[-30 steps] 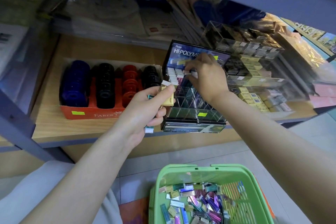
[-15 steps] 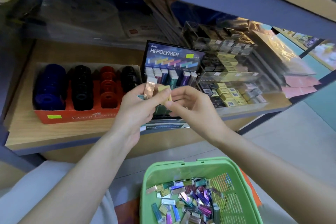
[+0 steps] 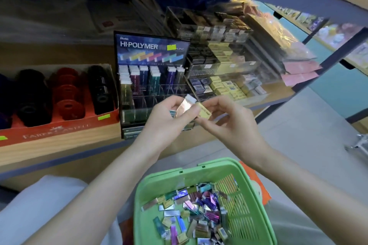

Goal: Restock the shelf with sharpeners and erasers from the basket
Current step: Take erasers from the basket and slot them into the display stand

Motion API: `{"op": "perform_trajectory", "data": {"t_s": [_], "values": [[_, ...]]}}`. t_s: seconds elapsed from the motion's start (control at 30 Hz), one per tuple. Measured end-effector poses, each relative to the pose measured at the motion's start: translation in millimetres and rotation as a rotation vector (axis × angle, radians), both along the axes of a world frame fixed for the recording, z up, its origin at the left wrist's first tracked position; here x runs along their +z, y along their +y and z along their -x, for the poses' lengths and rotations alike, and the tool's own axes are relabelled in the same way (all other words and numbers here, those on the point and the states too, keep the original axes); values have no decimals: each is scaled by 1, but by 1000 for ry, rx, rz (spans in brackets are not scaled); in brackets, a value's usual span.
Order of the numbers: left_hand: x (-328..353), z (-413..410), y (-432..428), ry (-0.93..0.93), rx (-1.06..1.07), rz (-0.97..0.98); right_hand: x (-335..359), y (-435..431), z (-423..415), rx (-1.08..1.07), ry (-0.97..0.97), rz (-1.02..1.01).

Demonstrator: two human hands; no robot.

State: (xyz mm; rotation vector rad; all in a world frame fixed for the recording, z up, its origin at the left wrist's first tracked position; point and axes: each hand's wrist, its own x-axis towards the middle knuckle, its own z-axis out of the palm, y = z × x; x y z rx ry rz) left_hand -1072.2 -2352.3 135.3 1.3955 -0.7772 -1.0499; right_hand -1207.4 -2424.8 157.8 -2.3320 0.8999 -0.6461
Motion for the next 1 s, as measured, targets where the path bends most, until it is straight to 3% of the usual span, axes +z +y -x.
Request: {"op": "perform_trajectory", "data": {"t_s": [0.23, 0.37, 0.67, 1.0], "values": [[1, 23, -28, 113, -60, -27, -15, -89, 50, -253, 140, 285], [-3, 34, -42, 112, -96, -50, -23, -156, 65, -356, 250, 288], [-15, 35, -60, 60, -132, -105, -37, -220, 49, -211, 622, 238], [-20, 39, -69, 70, -148, -111, -21, -217, 43, -100, 616, 137]]}}
